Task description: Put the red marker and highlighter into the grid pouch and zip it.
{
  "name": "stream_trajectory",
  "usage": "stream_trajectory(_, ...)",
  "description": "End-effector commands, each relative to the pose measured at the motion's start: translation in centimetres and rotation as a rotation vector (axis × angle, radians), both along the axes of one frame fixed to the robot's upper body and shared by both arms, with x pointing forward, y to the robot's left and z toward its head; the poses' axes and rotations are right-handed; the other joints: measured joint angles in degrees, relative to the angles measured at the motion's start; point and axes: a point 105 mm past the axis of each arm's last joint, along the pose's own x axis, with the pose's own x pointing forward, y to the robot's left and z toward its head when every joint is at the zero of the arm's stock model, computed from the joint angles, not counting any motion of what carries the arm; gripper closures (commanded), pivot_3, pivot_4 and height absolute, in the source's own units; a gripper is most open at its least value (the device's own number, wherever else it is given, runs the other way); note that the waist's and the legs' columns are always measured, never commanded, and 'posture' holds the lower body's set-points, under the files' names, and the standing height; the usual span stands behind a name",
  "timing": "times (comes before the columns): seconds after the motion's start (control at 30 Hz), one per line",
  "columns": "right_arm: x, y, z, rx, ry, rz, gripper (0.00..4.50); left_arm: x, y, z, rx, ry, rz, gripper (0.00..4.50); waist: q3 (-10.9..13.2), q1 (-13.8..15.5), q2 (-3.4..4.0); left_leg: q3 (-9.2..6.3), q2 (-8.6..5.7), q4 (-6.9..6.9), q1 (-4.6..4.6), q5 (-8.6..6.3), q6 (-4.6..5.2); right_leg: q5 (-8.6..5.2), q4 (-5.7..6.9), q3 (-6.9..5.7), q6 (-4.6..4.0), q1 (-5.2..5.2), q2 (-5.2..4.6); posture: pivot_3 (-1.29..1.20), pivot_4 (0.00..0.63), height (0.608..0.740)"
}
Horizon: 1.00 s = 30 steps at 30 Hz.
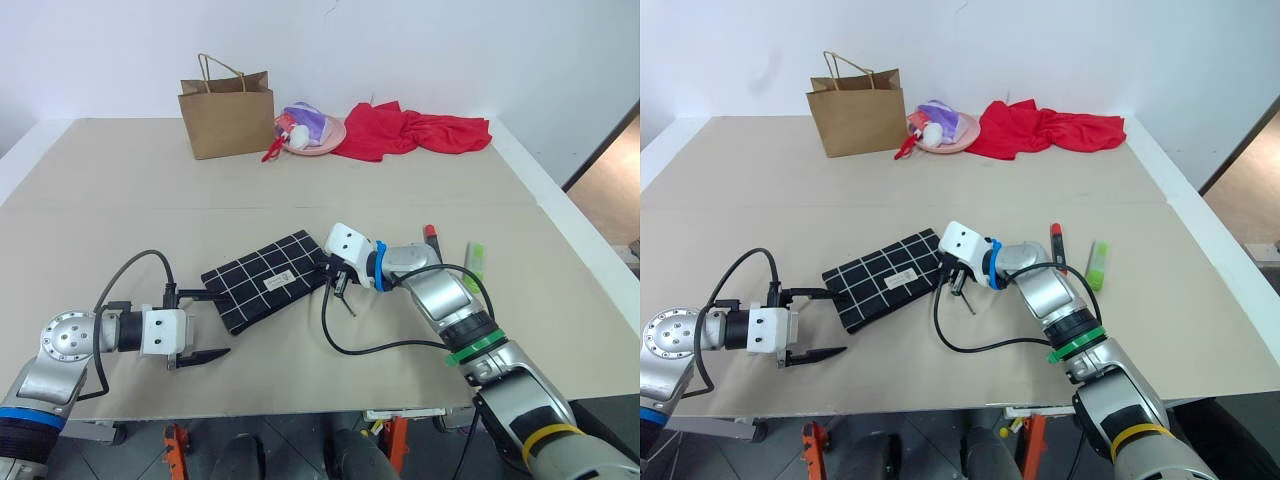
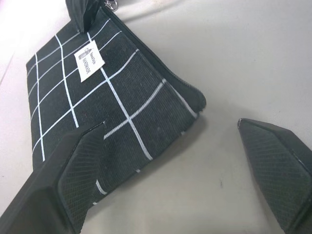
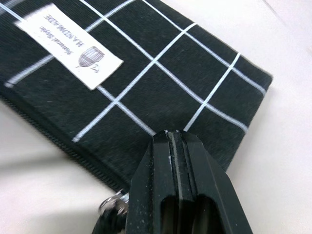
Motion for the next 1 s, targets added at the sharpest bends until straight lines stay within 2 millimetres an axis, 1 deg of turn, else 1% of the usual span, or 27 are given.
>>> stream_trajectory(0.03, 0.4, -0.7, -1.4, -0.044, 0.016, -0.034, 4.47, 0.7, 0.5, -0.7, 0.081, -0.104, 0.000, 0.00, -0.2, 0.0, 0.02, 0.02, 0.01, 0.01, 0.07, 0.07, 0.09, 0.03, 0.00, -0.01, 0.05, 0.04, 0.00, 0.00, 0.150, 0.740)
stream_trajectory(0.13, 0.6, -0.7, -1.1, -0.037, 0.009, -0.030, 4.47, 1.3, 0.2, -0.9, 0.084, -0.181, 0.004, 0.00, -0.3, 0.1, 0.23, 0.06, 0.02, -0.01, 0.14, 0.25, 0.38, 0.09, 0.00, -0.01, 0.15, 0.08, -0.02, 0.00, 0.150, 0.740)
stream_trajectory(0.27, 0.7, -0.8, -1.1, -0.035, 0.007, -0.032, 4.47, 1.8, -1.0, -1.2, 0.055, -0.258, -0.004, 0.00, -0.4, 0.3, 0.42, 0.18, 0.05, -0.04, 0.14, 0.55, 0.77, 0.15, 0.00, 0.00, 0.07, 0.13, -0.05, 0.00, 0.150, 0.740)
stream_trajectory(0.5, 0.7, -0.6, -1.0, -0.028, 0.010, -0.022, 4.47, 2.6, -2.7, -1.6, 0.013, -0.326, -0.011, 0.00, -0.4, 0.4, 0.50, 0.32, 0.08, -0.05, 0.12, 0.75, 0.72, 0.30, 0.00, 0.02, 0.17, 0.17, -0.11, 0.00, 0.150, 0.740)
stream_trajectory(0.57, 0.7, -0.6, -1.1, -0.029, 0.011, -0.020, 4.47, 2.9, -2.9, -1.7, 0.013, -0.331, -0.012, 0.00, -0.4, 0.3, 0.50, 0.34, 0.06, -0.06, 0.12, 0.74, 0.72, 0.43, -0.01, 0.02, 0.43, 0.17, -0.11, 0.00, 0.150, 0.740)
stream_trajectory(0.77, 0.7, -0.6, -1.0, -0.025, 0.011, -0.019, 4.47, 4.1, -3.4, -1.4, 0.013, -0.370, -0.016, 0.00, -0.5, 0.3, 0.52, 0.34, 0.08, -0.09, 0.10, 0.75, 0.73, 0.47, -0.01, 0.02, 0.46, 0.14, -0.08, 0.00, 0.150, 0.740)
stream_trajectory(0.83, 0.7, -0.7, -1.0, -0.024, 0.012, -0.021, 4.50, 4.1, -3.8, -1.3, 0.000, -0.369, -0.036, 0.54, -0.5, 0.3, 0.52, 0.35, 0.08, -0.09, 0.10, 0.75, 0.73, 0.48, -0.01, 0.02, 0.46, 0.13, -0.08, 0.00, 0.150, 0.740)
stream_trajectory(0.9, 0.7, -0.7, -1.1, -0.023, 0.013, -0.024, 4.50, 4.0, -4.1, -1.3, -0.004, -0.365, -0.053, 1.20, -0.5, 0.3, 0.52, 0.38, 0.09, -0.09, 0.10, 0.75, 0.73, 0.47, -0.01, 0.03, 0.46, 0.11, -0.08, 0.00, 0.150, 0.740)
stream_trajectory(0.93, 0.6, -0.8, -1.1, -0.023, 0.013, -0.024, 4.50, 3.9, -4.1, -1.3, -0.009, -0.363, -0.056, 1.85, -0.5, 0.3, 0.52, 0.39, 0.09, -0.10, 0.08, 0.75, 0.73, 0.46, -0.01, 0.03, 0.46, 0.10, -0.09, 0.00, 0.150, 0.740)
stream_trajectory(0.97, 0.6, -0.8, -1.1, -0.023, 0.013, -0.025, 4.50, 3.9, -4.2, -1.2, -0.014, -0.363, -0.060, 2.22, -0.5, 0.3, 0.52, 0.39, 0.09, -0.10, 0.07, 0.75, 0.73, 0.46, -0.01, 0.03, 0.46, 0.09, -0.09, 0.00, 0.150, 0.740)
stream_trajectory(1.0, 0.7, -0.8, -1.1, -0.023, 0.013, -0.026, 4.50, 3.8, -4.3, -1.1, -0.018, -0.362, -0.065, 2.82, -0.5, 0.3, 0.51, 0.39, 0.10, -0.10, 0.04, 0.75, 0.73, 0.46, -0.02, 0.03, 0.46, 0.06, -0.09, 0.00, 0.150, 0.740)
